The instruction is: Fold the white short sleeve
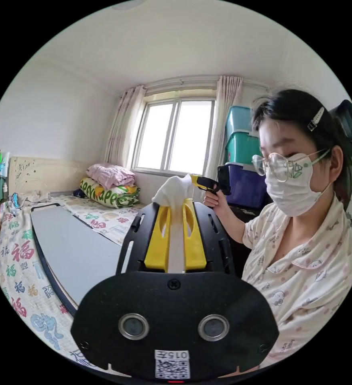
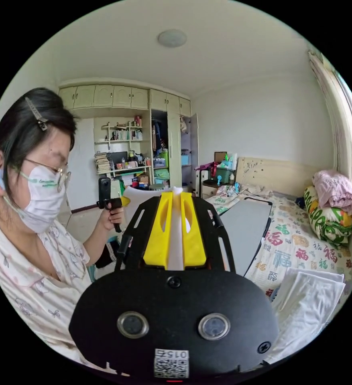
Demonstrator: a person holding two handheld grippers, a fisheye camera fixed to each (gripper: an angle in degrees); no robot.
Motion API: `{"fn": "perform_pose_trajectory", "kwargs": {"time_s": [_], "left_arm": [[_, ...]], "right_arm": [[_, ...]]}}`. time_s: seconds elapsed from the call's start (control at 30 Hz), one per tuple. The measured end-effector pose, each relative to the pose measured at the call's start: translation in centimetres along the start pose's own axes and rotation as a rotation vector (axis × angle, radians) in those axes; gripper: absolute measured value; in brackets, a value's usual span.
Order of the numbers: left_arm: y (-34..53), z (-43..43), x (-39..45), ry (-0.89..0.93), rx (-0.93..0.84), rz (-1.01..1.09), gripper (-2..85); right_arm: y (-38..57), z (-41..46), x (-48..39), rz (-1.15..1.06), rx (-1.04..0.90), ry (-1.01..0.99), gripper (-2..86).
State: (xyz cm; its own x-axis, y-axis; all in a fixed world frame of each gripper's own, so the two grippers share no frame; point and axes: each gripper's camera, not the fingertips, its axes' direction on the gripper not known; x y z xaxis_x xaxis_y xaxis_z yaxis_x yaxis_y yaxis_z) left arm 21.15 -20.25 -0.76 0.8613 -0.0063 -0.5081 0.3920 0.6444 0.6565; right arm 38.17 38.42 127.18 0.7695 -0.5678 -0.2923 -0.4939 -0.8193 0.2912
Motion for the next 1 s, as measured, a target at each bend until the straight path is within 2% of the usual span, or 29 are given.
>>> {"fn": "perform_pose_trajectory", "kwargs": {"time_s": [0.13,0.33,0.5,0.6,0.7,0.77,1.0], "left_arm": [[-3.8,-9.1,5.1,-0.102,0.028,0.006,4.7],[-6.8,-29.9,19.8,-0.491,0.137,0.023,4.7],[-6.7,-42.3,31.2,-0.581,0.244,-0.004,4.6],[-7.7,-45.9,38.2,-0.712,0.282,0.069,4.5],[-7.9,-48.3,42.4,-0.748,0.339,0.131,4.5],[-8.0,-49.6,43.6,-0.755,0.352,0.124,4.5],[-4.5,-53.8,43.6,-0.795,0.402,-0.021,4.5]], "right_arm": [[0.9,2.3,-1.8,0.086,0.091,-0.266,3.5],[3.3,8.8,-7.0,0.085,0.126,-0.552,3.4],[3.8,15.9,-8.4,0.168,0.063,-0.788,3.5],[3.6,19.0,-10.0,0.133,0.029,-0.885,3.6],[3.4,22.4,-10.2,0.123,0.002,-0.933,3.7],[3.4,25.6,-10.3,0.131,-0.069,-0.998,3.7],[5.1,33.0,-8.5,0.027,-0.102,-0.983,3.5]]}}
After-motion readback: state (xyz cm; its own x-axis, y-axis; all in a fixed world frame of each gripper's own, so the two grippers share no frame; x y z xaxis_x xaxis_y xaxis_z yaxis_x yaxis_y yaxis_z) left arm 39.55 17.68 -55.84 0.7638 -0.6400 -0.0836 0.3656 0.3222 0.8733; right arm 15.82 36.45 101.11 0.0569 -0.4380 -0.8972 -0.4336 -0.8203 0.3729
